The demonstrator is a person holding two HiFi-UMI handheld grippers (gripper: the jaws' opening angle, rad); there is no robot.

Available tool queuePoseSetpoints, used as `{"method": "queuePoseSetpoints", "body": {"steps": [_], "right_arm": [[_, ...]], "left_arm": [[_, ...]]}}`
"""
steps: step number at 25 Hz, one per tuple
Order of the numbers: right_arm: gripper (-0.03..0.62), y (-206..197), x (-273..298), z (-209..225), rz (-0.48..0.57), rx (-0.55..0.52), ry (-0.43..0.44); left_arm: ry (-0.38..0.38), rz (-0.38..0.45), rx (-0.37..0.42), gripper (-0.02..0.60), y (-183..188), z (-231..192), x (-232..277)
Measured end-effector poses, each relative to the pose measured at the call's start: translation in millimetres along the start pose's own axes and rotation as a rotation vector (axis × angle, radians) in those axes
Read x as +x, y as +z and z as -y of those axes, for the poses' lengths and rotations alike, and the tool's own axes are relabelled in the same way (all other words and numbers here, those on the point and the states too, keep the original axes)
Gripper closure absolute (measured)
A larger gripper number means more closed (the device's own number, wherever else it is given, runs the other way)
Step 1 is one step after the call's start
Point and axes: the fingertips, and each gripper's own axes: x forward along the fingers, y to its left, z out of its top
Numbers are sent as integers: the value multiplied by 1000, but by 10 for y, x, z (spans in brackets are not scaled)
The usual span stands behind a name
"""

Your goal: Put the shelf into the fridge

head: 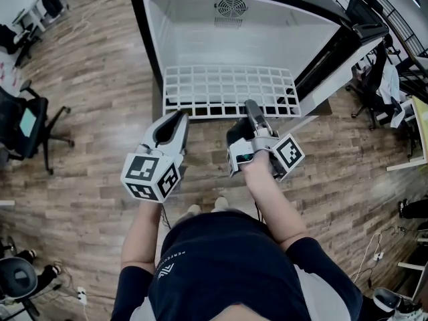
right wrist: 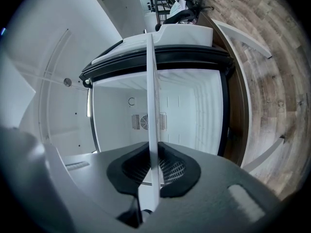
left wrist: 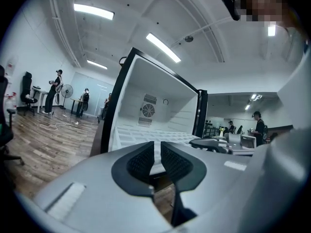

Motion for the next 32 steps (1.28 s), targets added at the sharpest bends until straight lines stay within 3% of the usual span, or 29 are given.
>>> {"method": "queuePoseSetpoints", "body": {"steps": [2,19,32], "right_arm": [[566,-10,-4,6,0,11,5],[566,-18,5,-10,-25,2,-1],[565,-15,-37,-2,-36,9,3]], "left_arm": [[22,1,20,485,70,-93,70],[-57,-37,6,492,-149,241,-77],[-29,-58,17,515,-244,215,-31]]}}
